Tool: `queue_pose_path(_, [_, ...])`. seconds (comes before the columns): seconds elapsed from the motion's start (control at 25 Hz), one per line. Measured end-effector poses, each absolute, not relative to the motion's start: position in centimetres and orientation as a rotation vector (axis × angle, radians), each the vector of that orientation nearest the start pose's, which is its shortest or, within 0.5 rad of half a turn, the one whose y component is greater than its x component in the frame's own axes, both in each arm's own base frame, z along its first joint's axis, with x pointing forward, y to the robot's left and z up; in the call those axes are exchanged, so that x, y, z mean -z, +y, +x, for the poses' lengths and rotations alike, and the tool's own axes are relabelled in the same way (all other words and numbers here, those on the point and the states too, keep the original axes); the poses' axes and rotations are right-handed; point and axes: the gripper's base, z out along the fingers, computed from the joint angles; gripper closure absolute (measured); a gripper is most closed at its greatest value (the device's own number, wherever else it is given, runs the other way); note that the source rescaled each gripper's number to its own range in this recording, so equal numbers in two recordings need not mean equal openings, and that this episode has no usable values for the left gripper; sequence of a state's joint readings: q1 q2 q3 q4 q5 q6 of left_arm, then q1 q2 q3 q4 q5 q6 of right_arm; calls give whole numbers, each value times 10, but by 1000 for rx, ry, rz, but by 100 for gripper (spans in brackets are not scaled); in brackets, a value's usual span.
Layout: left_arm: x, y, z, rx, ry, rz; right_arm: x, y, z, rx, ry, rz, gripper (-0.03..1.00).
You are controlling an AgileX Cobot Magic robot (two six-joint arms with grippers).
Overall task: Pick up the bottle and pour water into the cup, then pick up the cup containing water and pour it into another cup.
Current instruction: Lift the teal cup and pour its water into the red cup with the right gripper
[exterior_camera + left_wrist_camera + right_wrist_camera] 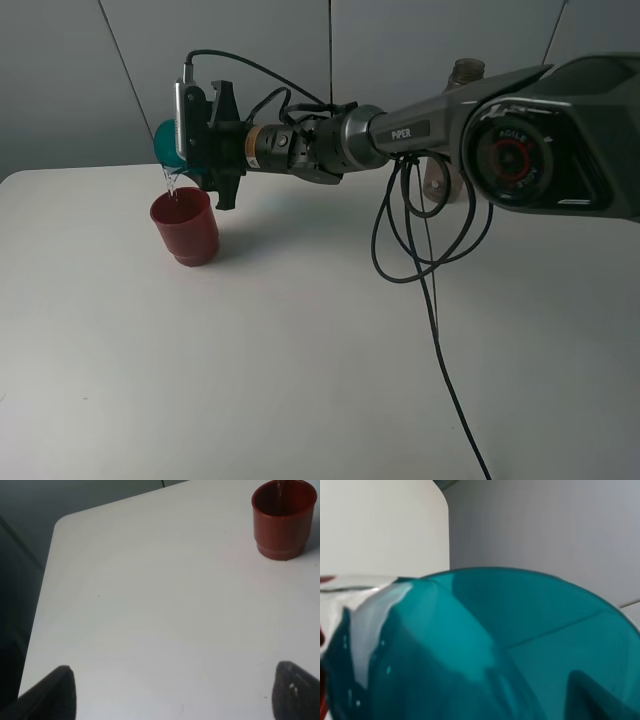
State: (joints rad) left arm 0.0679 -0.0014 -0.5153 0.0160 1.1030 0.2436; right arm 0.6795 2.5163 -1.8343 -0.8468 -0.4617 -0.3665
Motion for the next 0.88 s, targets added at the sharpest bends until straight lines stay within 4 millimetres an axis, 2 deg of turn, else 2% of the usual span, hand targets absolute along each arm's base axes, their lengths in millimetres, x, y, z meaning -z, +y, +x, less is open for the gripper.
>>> queue_pose_path(0.88, [-278,1,-9,-210,2069,181,-112,372,412,184,715,-1682,94])
